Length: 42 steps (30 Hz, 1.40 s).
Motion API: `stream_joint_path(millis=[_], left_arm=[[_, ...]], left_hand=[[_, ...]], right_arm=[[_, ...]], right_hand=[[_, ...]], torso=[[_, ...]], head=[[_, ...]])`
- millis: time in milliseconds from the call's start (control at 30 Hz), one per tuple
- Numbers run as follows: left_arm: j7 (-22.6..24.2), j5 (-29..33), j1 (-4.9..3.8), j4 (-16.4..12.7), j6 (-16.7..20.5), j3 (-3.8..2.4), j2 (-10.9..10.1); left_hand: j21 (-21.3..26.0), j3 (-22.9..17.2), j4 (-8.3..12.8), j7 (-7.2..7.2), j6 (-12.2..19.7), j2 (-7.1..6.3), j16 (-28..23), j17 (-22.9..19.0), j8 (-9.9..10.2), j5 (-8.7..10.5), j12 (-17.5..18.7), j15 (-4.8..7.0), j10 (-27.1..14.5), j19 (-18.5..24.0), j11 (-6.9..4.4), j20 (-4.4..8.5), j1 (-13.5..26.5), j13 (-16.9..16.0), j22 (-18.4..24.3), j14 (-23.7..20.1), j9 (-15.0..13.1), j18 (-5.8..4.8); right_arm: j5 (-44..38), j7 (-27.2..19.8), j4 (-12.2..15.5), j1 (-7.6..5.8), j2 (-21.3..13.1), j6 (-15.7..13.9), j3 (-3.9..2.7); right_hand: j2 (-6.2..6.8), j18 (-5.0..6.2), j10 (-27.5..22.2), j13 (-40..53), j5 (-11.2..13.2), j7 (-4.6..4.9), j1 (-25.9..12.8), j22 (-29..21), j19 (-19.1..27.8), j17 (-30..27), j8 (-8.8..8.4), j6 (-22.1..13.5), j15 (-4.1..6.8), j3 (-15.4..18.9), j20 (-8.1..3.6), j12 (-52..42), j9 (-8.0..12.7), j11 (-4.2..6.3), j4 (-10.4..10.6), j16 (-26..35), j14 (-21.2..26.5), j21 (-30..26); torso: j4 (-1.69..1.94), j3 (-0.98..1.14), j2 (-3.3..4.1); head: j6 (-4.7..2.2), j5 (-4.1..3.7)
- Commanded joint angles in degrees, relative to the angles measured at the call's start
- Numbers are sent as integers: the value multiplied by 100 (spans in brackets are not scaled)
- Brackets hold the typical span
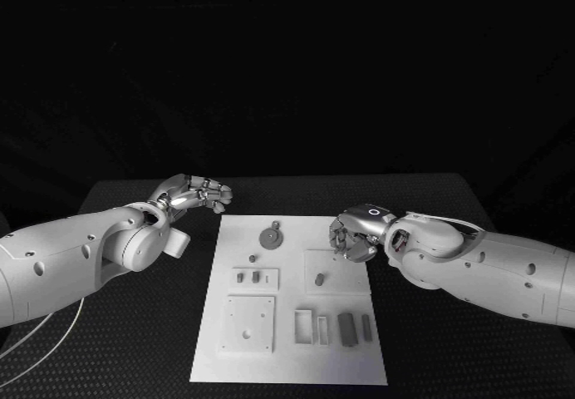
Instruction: Assemble the parts on the task board
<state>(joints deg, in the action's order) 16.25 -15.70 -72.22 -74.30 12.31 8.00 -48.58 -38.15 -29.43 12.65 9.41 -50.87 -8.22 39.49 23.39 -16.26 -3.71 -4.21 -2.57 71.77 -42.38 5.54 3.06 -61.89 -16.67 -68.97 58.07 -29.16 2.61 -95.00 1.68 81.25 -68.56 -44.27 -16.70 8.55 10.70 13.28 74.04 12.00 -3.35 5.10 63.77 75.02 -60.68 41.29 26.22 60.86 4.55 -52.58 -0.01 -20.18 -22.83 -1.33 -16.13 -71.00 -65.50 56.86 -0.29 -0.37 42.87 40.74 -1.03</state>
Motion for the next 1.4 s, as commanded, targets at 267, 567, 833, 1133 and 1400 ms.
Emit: stream_joint_path(millis=[267,567,833,1133,1400], left_arm=[[28,34,-6,94,-37,-3,50],[48,59,-6,211,20,-2,150],[60,114,-6,334,43,-2,280],[63,153,-7,439,64,-2,392],[61,157,-8,436,51,-2,417]], left_hand=[[42,33,-4,20,46,-12,-41,15,26,24,21,-15,-58,9,0,-11,42,9,-10,43,8,-21],[45,31,-5,22,50,-14,-48,22,25,24,20,-15,-59,8,0,-11,39,9,-11,45,10,-20],[48,31,-7,21,48,-16,-53,27,22,24,17,-15,-57,9,0,-12,38,8,-13,47,10,-21],[53,30,-11,21,46,-17,-61,34,19,24,14,-16,-55,9,-2,-13,39,7,-15,48,11,-22],[57,27,-14,21,47,-17,-67,40,17,20,13,-17,-54,10,-3,-13,36,7,-16,48,11,-22]], right_arm=[[293,-33,356,-46,115,-32,-100],[-301,122,434,-45,683,-62,-100],[-630,174,456,-32,1168,13,-13],[-943,206,462,100,1511,70,205],[-1022,185,467,232,1602,148,347]], right_hand=[[-24,172,-1,26,-84,0,-98,90,-30,17,7,14,16,-7,-17,6,-17,-13,-24,-10,-9,24],[-24,172,3,35,-85,-2,-91,90,-34,19,8,15,19,-5,-22,7,-23,-10,-31,-10,-14,29],[-22,172,7,43,-78,-4,-83,89,-41,20,9,17,21,-7,-28,9,-29,-8,-32,-10,-22,34],[-24,172,10,52,-91,-4,-80,88,-55,18,9,18,25,-7,-35,13,-36,-6,-29,-8,-39,42],[-22,172,11,57,-92,-5,-78,87,-59,17,9,19,26,-7,-38,14,-39,-5,-29,-6,-45,45]], torso=[[3,0,-7],[-5,-3,-16],[2,-12,-32],[11,-15,-24],[6,-15,-17]], head=[[-33,142],[-36,360],[-2,553],[66,770],[141,893]])
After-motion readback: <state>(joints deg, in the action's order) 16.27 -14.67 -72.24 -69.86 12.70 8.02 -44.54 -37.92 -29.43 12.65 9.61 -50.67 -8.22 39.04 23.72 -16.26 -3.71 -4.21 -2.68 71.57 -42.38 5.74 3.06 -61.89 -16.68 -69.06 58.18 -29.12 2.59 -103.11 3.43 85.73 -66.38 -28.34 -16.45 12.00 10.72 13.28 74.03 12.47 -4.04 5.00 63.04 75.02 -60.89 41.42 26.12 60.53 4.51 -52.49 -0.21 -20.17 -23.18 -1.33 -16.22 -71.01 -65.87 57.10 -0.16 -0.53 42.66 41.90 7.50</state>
